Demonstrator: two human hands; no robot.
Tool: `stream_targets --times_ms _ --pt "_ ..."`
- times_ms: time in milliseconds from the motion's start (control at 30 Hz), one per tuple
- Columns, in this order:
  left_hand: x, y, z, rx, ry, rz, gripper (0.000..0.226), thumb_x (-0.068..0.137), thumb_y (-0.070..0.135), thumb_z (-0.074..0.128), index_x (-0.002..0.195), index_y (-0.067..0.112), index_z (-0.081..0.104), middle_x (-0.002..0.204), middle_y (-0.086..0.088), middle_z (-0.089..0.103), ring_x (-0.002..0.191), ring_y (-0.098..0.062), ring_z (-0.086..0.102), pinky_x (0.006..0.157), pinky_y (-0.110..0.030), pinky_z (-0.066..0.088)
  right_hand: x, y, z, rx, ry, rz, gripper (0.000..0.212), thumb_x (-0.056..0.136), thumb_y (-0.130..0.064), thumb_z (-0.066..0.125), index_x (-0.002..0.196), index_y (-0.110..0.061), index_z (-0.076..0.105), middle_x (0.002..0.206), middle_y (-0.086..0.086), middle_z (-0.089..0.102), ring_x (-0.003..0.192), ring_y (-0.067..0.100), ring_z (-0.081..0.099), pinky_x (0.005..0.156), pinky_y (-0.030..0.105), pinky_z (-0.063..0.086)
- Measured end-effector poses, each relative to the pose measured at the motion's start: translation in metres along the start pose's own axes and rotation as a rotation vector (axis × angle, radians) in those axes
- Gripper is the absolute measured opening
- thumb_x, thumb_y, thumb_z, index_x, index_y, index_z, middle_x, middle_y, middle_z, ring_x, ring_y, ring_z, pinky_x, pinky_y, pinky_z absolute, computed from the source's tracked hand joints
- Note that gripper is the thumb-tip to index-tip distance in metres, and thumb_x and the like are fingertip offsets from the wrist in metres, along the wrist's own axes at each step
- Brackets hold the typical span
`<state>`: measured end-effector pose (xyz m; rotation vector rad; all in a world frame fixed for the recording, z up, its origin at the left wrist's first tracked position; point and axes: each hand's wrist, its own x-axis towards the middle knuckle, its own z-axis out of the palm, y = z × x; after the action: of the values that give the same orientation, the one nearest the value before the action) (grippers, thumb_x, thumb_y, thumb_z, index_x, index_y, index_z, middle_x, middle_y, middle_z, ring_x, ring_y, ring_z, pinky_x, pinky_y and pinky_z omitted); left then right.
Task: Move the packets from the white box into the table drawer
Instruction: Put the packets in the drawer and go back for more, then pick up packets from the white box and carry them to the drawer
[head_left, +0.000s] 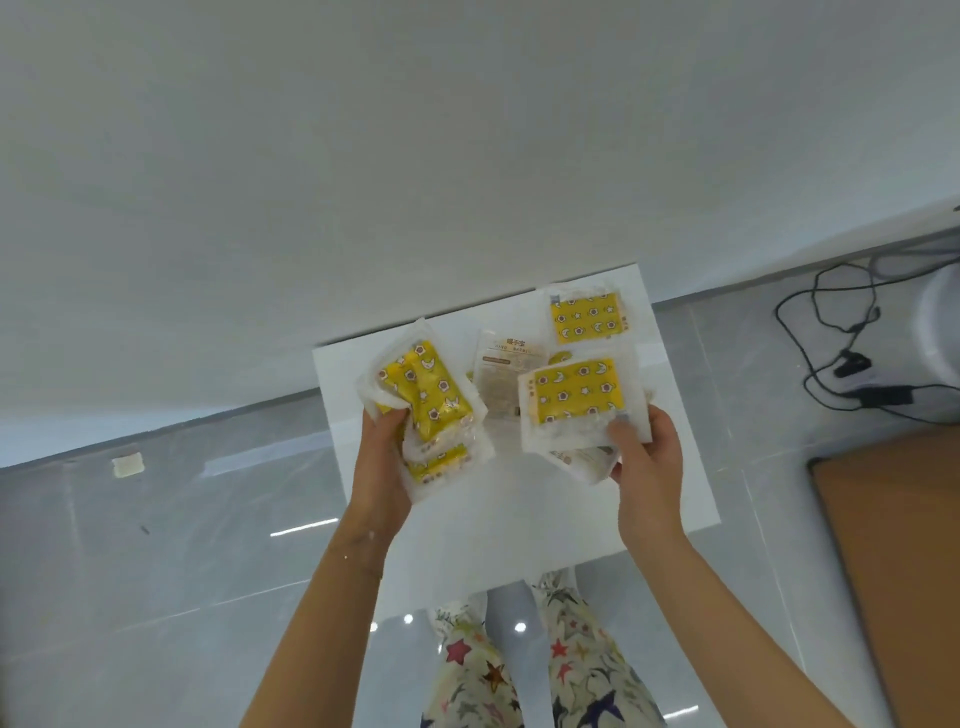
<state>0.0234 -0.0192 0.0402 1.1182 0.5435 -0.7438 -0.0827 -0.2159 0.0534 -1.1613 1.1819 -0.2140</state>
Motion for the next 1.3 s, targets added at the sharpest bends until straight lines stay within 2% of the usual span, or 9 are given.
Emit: stream_targets --times_ms 133,233,333,500,600,733,1033,1233,1300 --pt "-0.05 0.02 -0.001 -0.255 0.022 0.009 0.036 0.082 0.041 0.051 0.105 0.024 0.072 0.104 -0.004 0.072 0.099 -0.028 0.066 0.074 -0.039 0.058 -0.038 -0.017 0.016 -0.022 -0.184 0.044 0.023 0.094 -0.007 0.053 0.11 -0.023 0.059 0.094 -0.009 0.069 0.085 0.008 0.067 0.078 0.037 0.055" --pt "-0.089 0.038 -0.01 -0.341 0.005 0.115 0.064 0.063 0.064 0.074 0.116 0.028 0.07 0.123 -0.004 0.067 0.112 -0.029 0.064 0.085 -0.045 0.056 -0.064 -0.038 0.031 -0.039 -0.294 0.059 0.03 0.094 -0.005 0.052 0.109 -0.029 0.061 0.098 -0.006 0.068 0.088 0.011 0.064 0.078 0.032 0.052" --pt "-0.124 0.059 -0.019 -0.296 0.077 0.229 0.085 0.059 0.056 0.084 0.131 0.021 0.058 0.128 -0.009 0.062 0.118 -0.032 0.06 0.092 -0.049 0.053 -0.089 -0.062 0.048 -0.091 -0.408 0.045 0.035 0.094 -0.005 0.051 0.103 -0.038 0.06 0.101 -0.005 0.065 0.091 0.013 0.062 0.08 0.031 0.05" --pt "-0.181 0.091 -0.033 -0.245 0.255 0.378 0.048 0.084 0.015 0.064 0.131 0.016 0.054 0.114 -0.008 0.07 0.103 -0.027 0.068 0.073 -0.038 0.058 -0.135 -0.091 0.078 -0.186 -0.574 0.009 0.029 0.096 -0.009 0.051 0.107 -0.035 0.057 0.104 -0.007 0.063 0.095 0.01 0.061 0.073 0.026 0.049" --pt "-0.222 0.096 -0.048 -0.261 0.324 0.384 0.047 0.08 0.011 0.07 0.125 0.017 0.056 0.107 -0.006 0.072 0.096 -0.025 0.07 0.071 -0.039 0.06 -0.165 -0.1 0.089 -0.264 -0.61 -0.024 0.027 0.095 -0.008 0.05 0.106 -0.032 0.057 0.103 -0.004 0.062 0.097 0.016 0.06 0.078 0.033 0.049" --pt "-0.289 0.08 -0.081 -0.243 0.486 0.359 0.031 0.087 0.008 0.063 0.11 0.028 0.058 0.101 0.001 0.074 0.092 -0.021 0.071 0.074 -0.04 0.059 -0.214 -0.109 0.095 -0.412 -0.72 -0.078 0.024 0.096 -0.011 0.052 0.118 -0.021 0.054 0.103 -0.004 0.064 0.091 0.01 0.064 0.071 0.025 0.052" --pt "-0.442 0.015 -0.183 -0.375 0.801 0.339 0.035 0.088 0.005 0.065 0.108 0.029 0.05 0.103 0.001 0.07 0.087 -0.017 0.072 0.062 -0.029 0.059 -0.355 -0.06 0.122 -0.738 -1.065 -0.131 0.028 0.094 -0.008 0.056 0.117 -0.022 0.048 0.11 -0.002 0.06 0.091 0.008 0.063 0.06 0.016 0.054" --pt "-0.526 -0.018 -0.253 -0.524 0.951 0.439 0.033 0.087 0.003 0.065 0.108 0.025 0.053 0.094 0.004 0.073 0.084 -0.018 0.073 0.06 -0.029 0.058 -0.457 0.001 0.152 -0.865 -1.209 -0.167 0.028 0.092 -0.011 0.061 0.109 -0.031 0.05 0.114 0.001 0.065 0.097 0.018 0.067 0.078 0.041 0.059" --pt "-0.551 -0.027 -0.276 -0.561 0.973 0.464 0.033 0.088 0.005 0.066 0.11 0.025 0.053 0.098 0.003 0.073 0.087 -0.019 0.073 0.063 -0.031 0.059 -0.492 0.019 0.162 -0.884 -1.264 -0.175 0.029 0.092 -0.01 0.061 0.115 -0.024 0.049 0.115 0.002 0.064 0.095 0.017 0.067 0.072 0.035 0.06"
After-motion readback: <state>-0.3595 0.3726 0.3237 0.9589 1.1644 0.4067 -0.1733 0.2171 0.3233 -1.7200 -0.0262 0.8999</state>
